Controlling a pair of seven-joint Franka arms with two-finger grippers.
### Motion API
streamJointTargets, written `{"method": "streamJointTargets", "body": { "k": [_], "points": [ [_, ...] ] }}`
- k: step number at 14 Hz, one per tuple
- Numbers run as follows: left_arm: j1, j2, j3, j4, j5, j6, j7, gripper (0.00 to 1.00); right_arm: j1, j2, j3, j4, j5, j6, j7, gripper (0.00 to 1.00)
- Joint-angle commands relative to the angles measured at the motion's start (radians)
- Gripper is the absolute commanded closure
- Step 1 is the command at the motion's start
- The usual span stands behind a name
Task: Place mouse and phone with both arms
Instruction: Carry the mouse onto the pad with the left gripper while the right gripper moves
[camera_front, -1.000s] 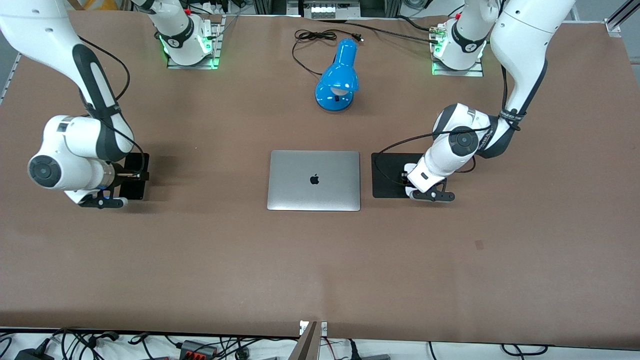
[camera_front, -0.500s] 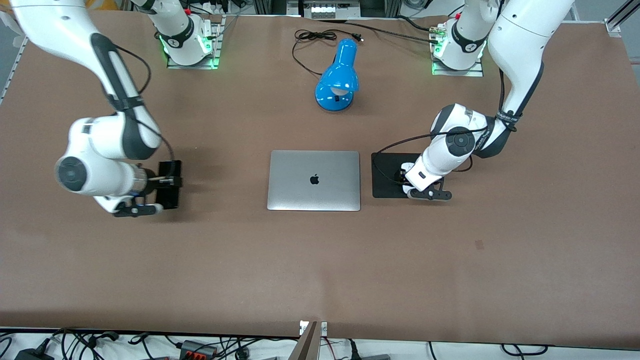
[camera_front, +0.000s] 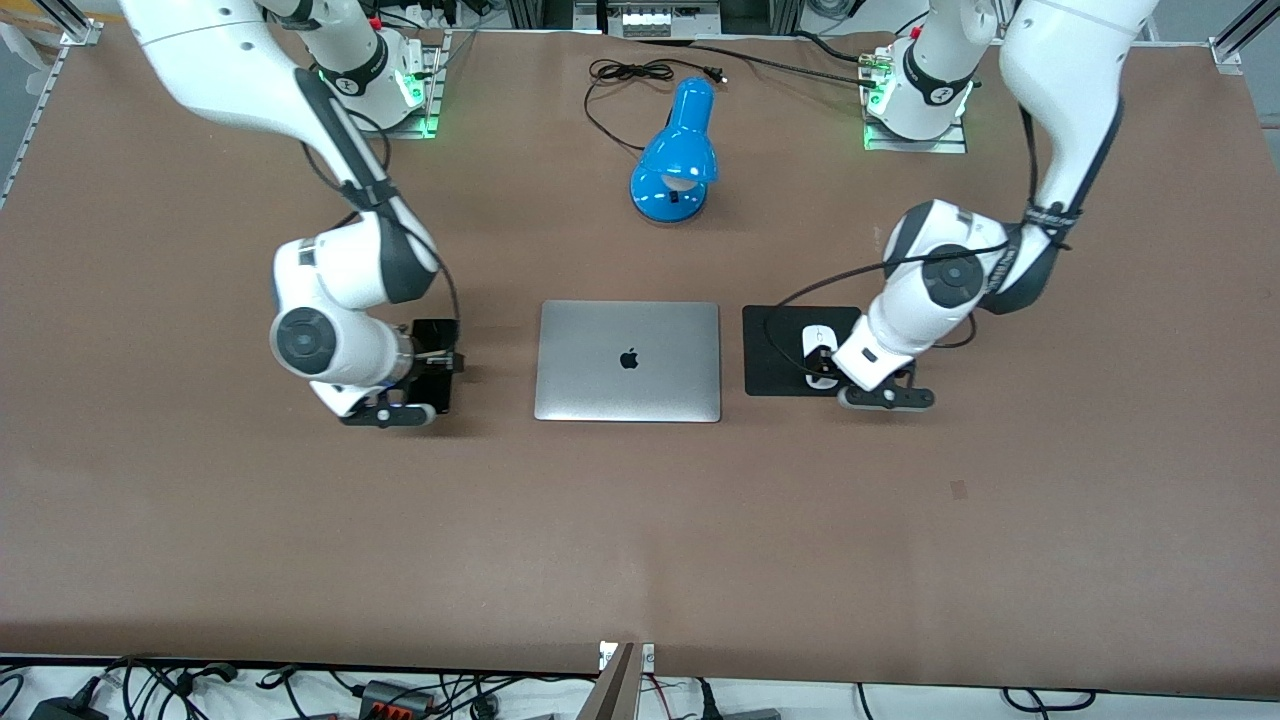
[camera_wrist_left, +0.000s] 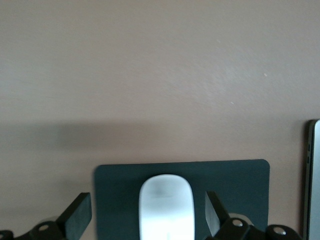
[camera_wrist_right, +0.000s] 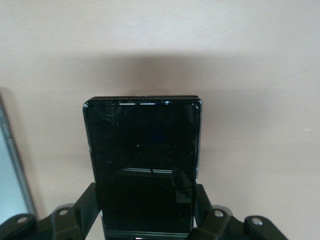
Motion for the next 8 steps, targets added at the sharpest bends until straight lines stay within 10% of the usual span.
{"method": "streamJointTargets", "body": {
  "k": [1,8],
  "points": [
    [0.006,-0.006,0.0,0.078,0.023,-0.14,-0.001,0.0,0.018,0.054,-0.005,0.062,0.01,-0.01,0.025,0.82],
    [0.022,-0.079,0.005,0.354,0.023,-0.636,0.061,0.0,0.099,0.082,-0.003,0.062,0.016,0.043,0.05,0.82]
  ]
}}
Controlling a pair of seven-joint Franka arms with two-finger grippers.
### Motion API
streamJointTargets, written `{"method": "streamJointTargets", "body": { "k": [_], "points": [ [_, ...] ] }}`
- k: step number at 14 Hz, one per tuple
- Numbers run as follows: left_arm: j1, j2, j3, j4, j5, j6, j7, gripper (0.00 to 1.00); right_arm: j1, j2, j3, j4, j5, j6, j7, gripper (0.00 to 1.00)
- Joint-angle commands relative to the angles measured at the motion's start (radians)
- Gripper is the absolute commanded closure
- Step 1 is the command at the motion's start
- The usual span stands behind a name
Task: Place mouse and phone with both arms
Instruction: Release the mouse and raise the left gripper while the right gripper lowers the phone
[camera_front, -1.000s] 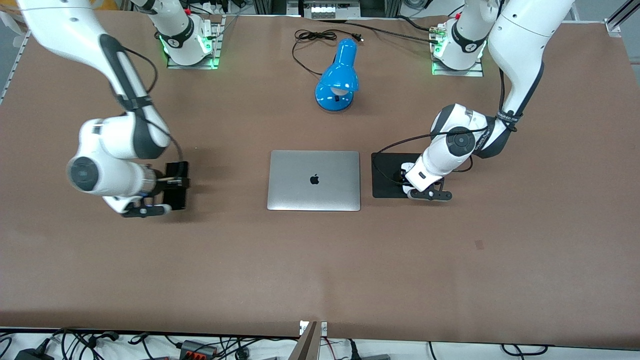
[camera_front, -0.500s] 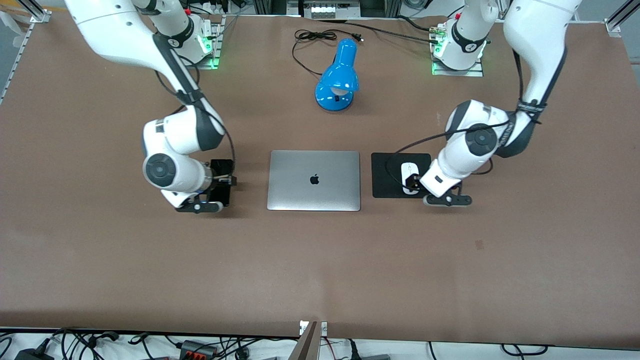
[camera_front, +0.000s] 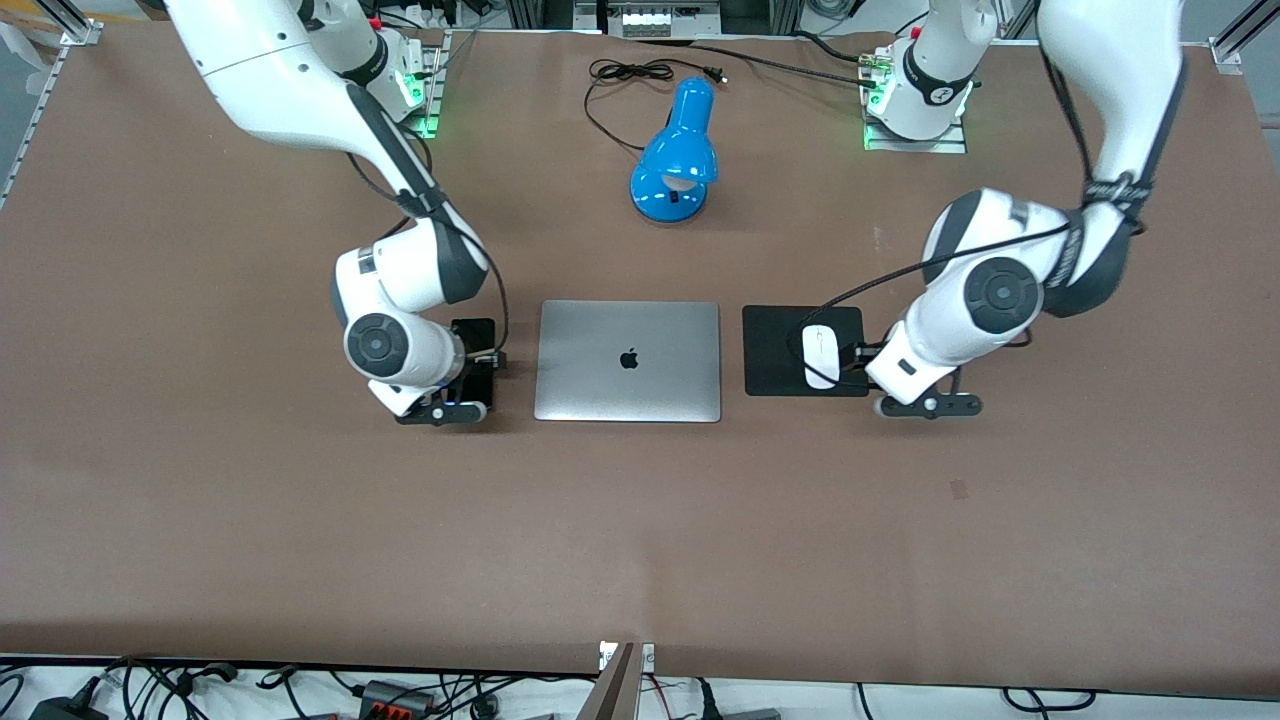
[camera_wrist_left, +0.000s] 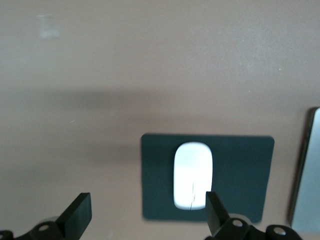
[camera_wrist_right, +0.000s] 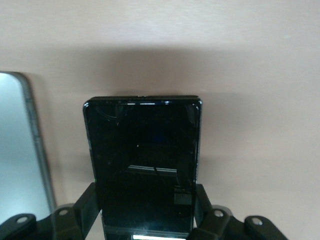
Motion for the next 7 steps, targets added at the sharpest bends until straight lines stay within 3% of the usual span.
{"method": "streamJointTargets", "body": {
  "k": [1,4,7],
  "points": [
    [0.032,-0.022,0.0,0.186,0.02,-0.233,0.1,0.0,0.024,0.018,-0.003,0.018,0.014,0.025,0.024,0.82],
    [0.079,-0.058,-0.003,0.363,0.018,-0.434,0.235,0.0,0.025,0.037,-0.003,0.018,0.014,0.04,0.032,0.82],
    [0.085,-0.126,0.004,0.409,0.018,-0.56,0.251,0.0,0.064,0.037,-0.003,0.018,0.013,0.046,0.081,0.82]
  ]
}}
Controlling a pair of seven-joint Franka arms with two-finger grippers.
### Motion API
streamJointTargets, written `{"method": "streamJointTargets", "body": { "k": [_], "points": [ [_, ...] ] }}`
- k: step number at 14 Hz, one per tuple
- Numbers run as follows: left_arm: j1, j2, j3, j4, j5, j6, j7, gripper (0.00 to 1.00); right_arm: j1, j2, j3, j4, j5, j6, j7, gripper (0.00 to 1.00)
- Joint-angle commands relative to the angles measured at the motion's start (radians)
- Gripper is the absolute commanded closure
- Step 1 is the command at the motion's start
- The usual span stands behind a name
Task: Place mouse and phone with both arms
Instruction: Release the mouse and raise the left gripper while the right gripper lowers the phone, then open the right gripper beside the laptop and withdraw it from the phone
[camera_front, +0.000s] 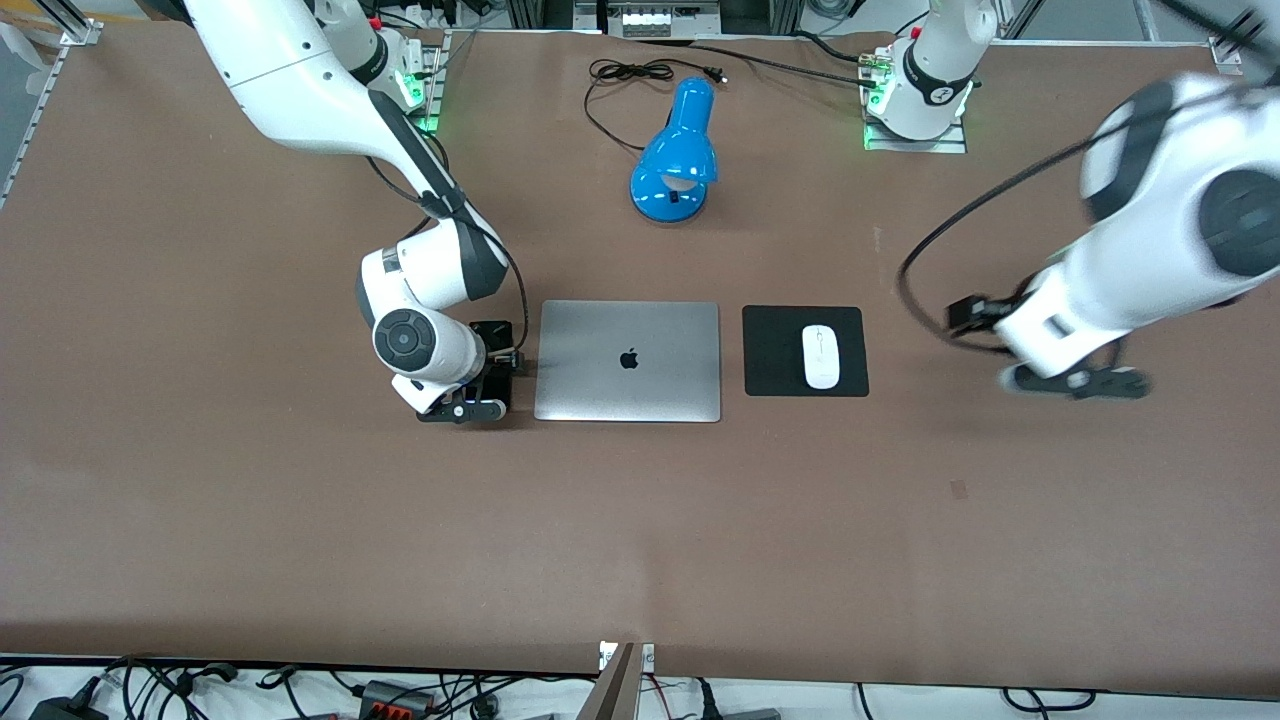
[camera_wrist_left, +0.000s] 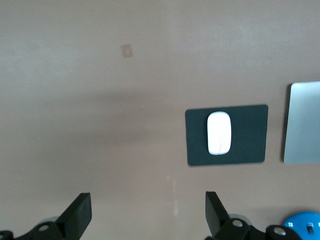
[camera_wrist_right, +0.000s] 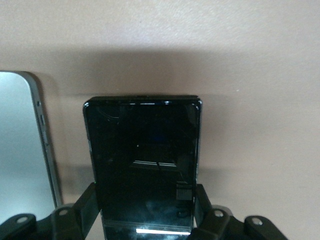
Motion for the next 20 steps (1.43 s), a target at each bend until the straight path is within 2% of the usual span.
{"method": "streamJointTargets", "body": {
  "k": [1,5,6,8,9,10,11,13,15,17,20],
  "points": [
    [0.008,-0.037,0.002,0.025,0.018,-0.067,0.033,0.0,0.034,0.002,-0.003,0.017,0.012,-0.003,0.041,0.82],
    [0.041,-0.046,0.013,0.013,-0.028,-0.03,0.038,0.0,0.038,0.002,-0.005,0.006,0.011,-0.008,0.038,0.81],
    [0.016,-0.084,0.065,-0.015,-0.068,0.002,0.036,0.0,0.035,0.002,-0.005,0.0,0.011,-0.008,0.037,0.81],
    [-0.106,-0.199,0.277,-0.175,-0.167,0.092,0.036,0.0,0.035,0.004,-0.005,-0.011,0.011,-0.006,0.038,0.79],
    [-0.114,-0.242,0.316,-0.225,-0.187,0.149,0.036,0.0,0.034,0.005,-0.005,-0.011,0.012,-0.006,0.041,0.72],
    [-0.113,-0.27,0.32,-0.237,-0.182,0.192,0.035,0.0,0.032,0.007,-0.005,-0.01,0.012,-0.005,0.064,0.27],
    [-0.114,-0.278,0.318,-0.239,-0.166,0.203,0.033,0.0,0.034,0.007,-0.005,-0.006,0.012,-0.008,0.114,0.0],
    [-0.12,-0.304,0.314,-0.282,-0.107,0.2,0.036,0.0,0.038,-0.005,-0.005,0.009,0.009,-0.012,0.167,0.0],
    [-0.113,-0.352,0.288,-0.352,-0.106,0.206,0.038,0.0,0.026,-0.048,-0.006,0.029,0.009,-0.04,0.162,0.0],
    [-0.108,-0.353,0.26,-0.349,-0.103,0.203,0.059,0.0,0.023,-0.094,-0.014,0.078,-0.004,-0.116,0.159,0.0],
    [-0.099,-0.347,0.249,-0.34,-0.105,0.186,0.073,0.0,0.021,-0.104,-0.044,0.283,-0.018,-0.354,0.149,0.0]
  ]
}}
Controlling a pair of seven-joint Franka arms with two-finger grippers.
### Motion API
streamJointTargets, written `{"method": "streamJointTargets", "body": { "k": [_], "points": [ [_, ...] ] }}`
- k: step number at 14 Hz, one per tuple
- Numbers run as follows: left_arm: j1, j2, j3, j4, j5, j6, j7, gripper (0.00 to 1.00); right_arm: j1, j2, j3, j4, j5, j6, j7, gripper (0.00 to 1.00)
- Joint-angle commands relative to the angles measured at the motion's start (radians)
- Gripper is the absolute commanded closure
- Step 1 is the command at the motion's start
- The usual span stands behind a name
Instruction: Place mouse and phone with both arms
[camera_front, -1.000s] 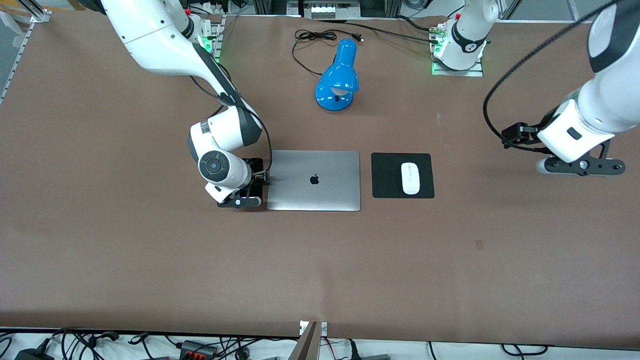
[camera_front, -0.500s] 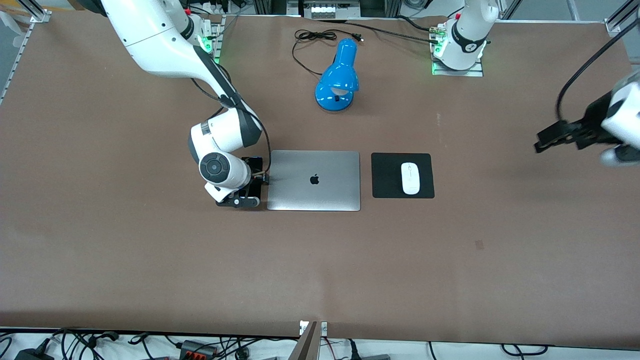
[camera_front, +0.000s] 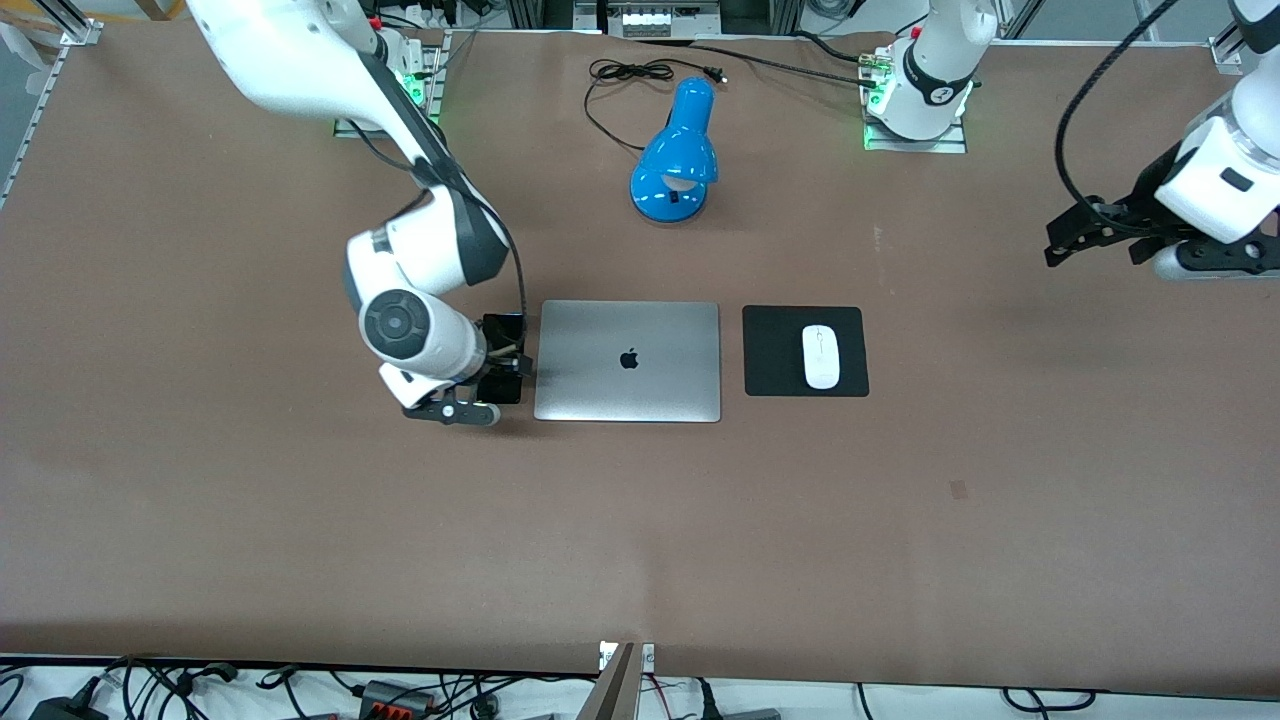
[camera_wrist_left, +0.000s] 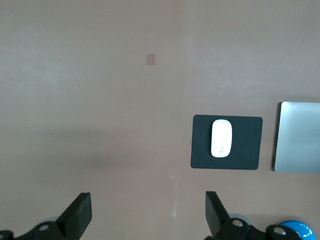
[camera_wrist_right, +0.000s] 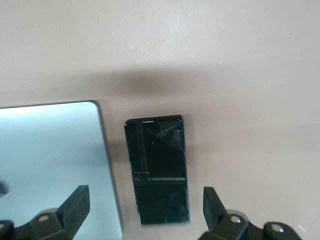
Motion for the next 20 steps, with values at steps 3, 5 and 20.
{"method": "streamJointTargets", "body": {
  "k": [3,5,20],
  "points": [
    [0.013,-0.02,-0.014,-0.012,0.02,-0.001,0.022,0.0,-0.037,-0.02,-0.039,0.295,-0.044,-0.286,-0.001,0.0],
    [0.013,-0.02,-0.013,-0.012,0.02,-0.004,0.031,0.0,-0.094,-0.056,-0.039,0.325,-0.046,-0.296,-0.093,0.0],
    [0.015,-0.011,-0.007,-0.003,0.018,-0.034,0.025,0.0,-0.444,-0.317,-0.042,0.284,-0.049,-0.401,-0.555,0.0]
  ]
}}
